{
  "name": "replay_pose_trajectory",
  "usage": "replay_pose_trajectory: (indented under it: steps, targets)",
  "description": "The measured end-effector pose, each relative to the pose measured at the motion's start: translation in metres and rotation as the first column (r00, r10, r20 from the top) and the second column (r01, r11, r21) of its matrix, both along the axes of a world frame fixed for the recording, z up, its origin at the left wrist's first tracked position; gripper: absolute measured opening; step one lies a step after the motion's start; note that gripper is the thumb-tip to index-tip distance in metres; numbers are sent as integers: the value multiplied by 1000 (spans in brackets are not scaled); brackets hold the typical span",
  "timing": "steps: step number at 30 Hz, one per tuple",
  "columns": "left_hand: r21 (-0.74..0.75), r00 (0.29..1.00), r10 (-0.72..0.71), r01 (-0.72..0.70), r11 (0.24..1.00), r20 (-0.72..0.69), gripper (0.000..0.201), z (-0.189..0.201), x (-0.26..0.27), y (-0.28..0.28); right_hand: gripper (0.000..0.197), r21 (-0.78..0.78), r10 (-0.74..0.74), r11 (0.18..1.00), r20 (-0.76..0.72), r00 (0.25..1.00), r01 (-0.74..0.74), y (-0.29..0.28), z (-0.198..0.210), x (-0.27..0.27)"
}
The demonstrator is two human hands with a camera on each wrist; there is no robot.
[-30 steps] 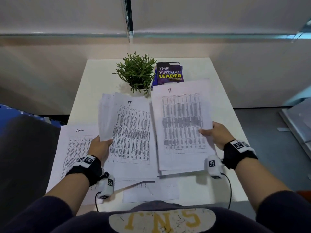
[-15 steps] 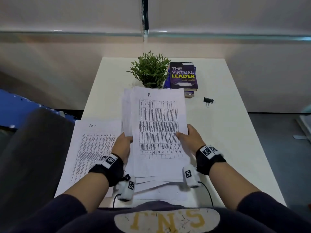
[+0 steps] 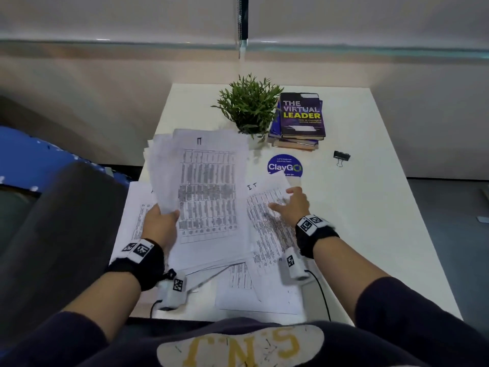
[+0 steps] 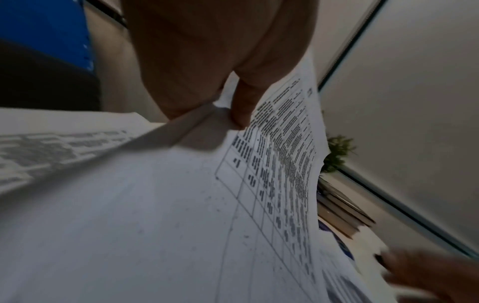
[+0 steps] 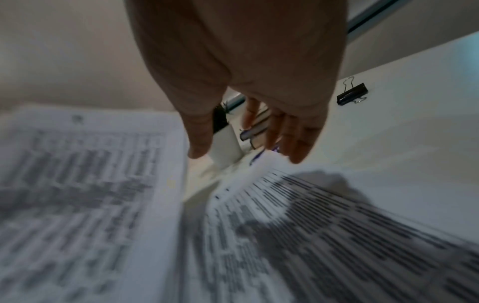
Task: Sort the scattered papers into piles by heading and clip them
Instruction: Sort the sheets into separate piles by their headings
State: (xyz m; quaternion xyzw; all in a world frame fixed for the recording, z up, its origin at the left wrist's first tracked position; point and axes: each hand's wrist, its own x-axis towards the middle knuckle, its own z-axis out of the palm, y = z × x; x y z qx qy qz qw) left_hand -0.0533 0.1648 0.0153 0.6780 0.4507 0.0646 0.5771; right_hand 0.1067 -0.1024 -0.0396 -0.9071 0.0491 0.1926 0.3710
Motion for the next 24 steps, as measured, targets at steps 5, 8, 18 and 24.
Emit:
replay_pose_trajectory:
  steps: [5,8,18,24]
  targets:
    - [-61,988,154,-152,987,29,30,-4,-19,37,98,-460,7,886,-113,994,-59,-10,-34,0]
    - [-120,971,240,-237,964,11,43,-13,-28,56,99,-455,-45,891,-115,992,-13,-13,-42,2]
    - [-209,972,230,-217,954,39,29,-27,-33,82,16,-247,-104,966,-94,990,78,-63,-21,17]
    - [-238,977,210,-192,952,50,18,-33,-32,88,14,44,-201,979,-7,980,201,-98,14,18]
